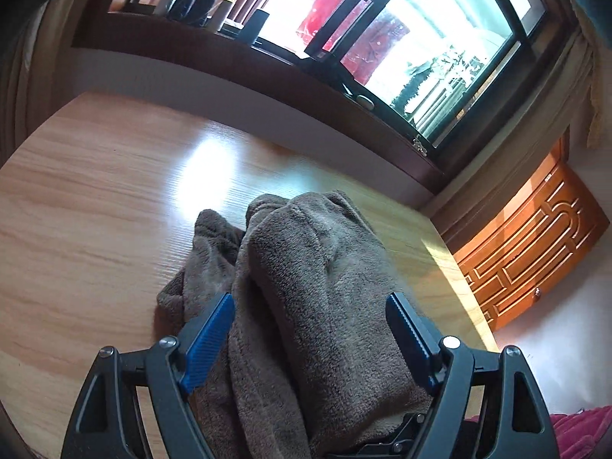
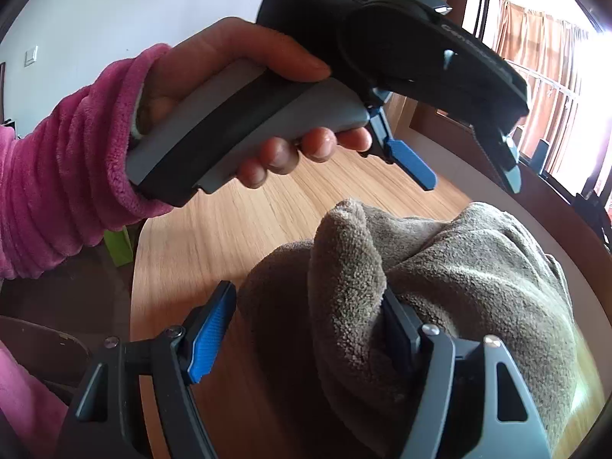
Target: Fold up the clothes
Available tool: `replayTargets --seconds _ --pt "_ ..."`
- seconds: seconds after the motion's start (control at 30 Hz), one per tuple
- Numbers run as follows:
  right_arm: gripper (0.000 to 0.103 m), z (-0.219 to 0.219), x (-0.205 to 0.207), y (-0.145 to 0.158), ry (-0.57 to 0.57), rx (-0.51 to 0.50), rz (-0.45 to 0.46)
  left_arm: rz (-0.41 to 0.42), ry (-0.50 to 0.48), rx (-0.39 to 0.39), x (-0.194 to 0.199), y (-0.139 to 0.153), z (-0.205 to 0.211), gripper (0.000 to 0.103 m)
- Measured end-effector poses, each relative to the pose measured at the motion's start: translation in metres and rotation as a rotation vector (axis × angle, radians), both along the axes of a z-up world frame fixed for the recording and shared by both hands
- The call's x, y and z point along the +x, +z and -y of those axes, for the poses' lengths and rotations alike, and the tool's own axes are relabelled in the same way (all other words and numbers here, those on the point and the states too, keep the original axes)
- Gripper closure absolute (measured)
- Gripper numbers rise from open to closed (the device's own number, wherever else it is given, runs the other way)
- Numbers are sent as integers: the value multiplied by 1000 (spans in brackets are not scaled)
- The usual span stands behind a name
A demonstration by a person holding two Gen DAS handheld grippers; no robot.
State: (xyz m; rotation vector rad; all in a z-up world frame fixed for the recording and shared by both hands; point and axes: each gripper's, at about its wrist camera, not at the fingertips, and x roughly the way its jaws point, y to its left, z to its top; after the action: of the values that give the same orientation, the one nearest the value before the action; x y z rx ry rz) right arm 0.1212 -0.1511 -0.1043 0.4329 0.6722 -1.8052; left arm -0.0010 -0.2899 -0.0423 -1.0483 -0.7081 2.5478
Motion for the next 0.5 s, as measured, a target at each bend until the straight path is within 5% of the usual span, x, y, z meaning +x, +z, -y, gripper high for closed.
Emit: replayTargets --seconds 0.33,0.5 --pt "29 -30 -2 1 -82 4 -58 165 -53 57 -40 -35 -15 20" --pt "29 -51 4 19 -152 -70 -187 206 -66 73 -44 -43 -21 20"
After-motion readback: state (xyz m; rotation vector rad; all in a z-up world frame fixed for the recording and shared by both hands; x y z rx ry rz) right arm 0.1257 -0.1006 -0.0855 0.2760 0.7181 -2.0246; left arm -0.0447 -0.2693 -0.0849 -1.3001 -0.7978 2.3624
